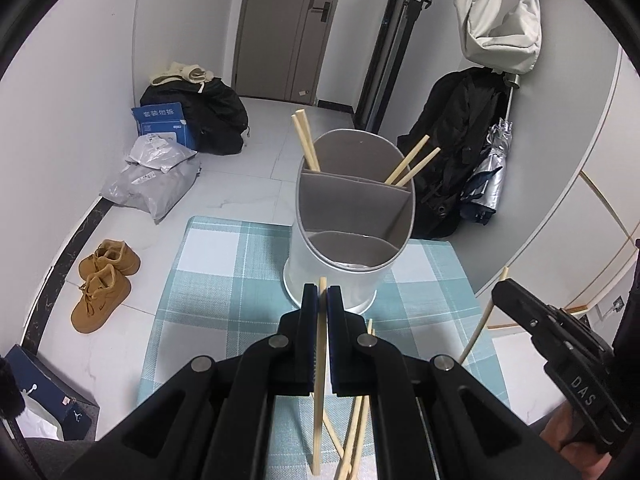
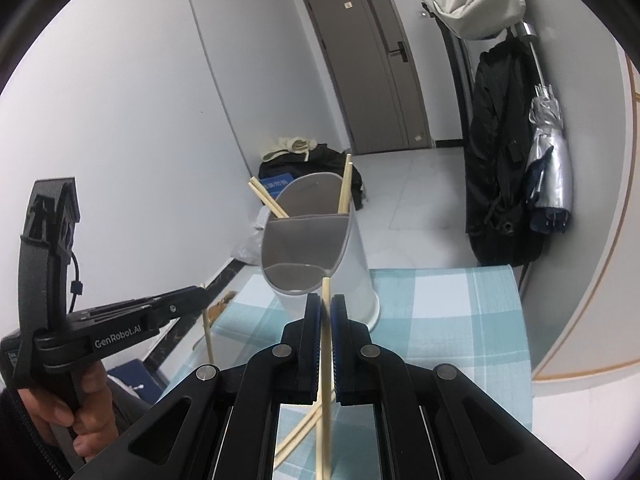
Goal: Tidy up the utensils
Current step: 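Raise both held chopsticks over the holder opening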
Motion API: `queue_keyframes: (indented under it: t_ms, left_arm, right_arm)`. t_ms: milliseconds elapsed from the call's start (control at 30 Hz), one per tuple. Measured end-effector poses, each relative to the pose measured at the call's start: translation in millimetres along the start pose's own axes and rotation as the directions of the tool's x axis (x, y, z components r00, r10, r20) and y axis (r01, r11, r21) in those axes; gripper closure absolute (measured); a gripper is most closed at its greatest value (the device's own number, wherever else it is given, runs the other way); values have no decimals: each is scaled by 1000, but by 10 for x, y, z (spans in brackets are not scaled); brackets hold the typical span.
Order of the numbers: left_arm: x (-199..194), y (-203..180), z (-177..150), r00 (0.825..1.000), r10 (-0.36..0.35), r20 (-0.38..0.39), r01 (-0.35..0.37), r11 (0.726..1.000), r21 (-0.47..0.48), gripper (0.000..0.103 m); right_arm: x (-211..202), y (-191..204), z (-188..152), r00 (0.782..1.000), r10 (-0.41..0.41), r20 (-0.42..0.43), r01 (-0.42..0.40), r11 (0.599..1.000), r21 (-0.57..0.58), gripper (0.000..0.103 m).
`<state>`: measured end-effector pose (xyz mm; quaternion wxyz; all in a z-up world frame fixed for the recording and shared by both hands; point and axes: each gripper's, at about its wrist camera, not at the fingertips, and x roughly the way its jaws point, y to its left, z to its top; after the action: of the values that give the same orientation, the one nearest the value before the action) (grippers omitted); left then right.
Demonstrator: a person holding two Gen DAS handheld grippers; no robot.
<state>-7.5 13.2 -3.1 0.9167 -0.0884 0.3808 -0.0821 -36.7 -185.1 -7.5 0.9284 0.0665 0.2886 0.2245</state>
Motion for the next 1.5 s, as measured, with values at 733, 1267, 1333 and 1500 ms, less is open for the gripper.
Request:
queue_keyframes:
  t_ms: [733,1267,1333,1500]
  left_arm:
    - [-135,-201,138,999,-40,-5,41,997,62,102]
    - [-136,-311,327,995,-92,-24,94,993,76,102]
    - [-137,-313,359,994,-102,-27,104,991,79,102]
    - [-196,-312,519,993,-118,-6,118,991,67,102]
  right_arm:
    - [6,64,89,998,43,38,-44,998,36,99]
    - [2,97,204,995,73,72,-75,996,37,99]
    - [3,89,233,994,78,74,-81,996,41,99]
    - [-35,127,368,992,86,89,-89,996,25,99]
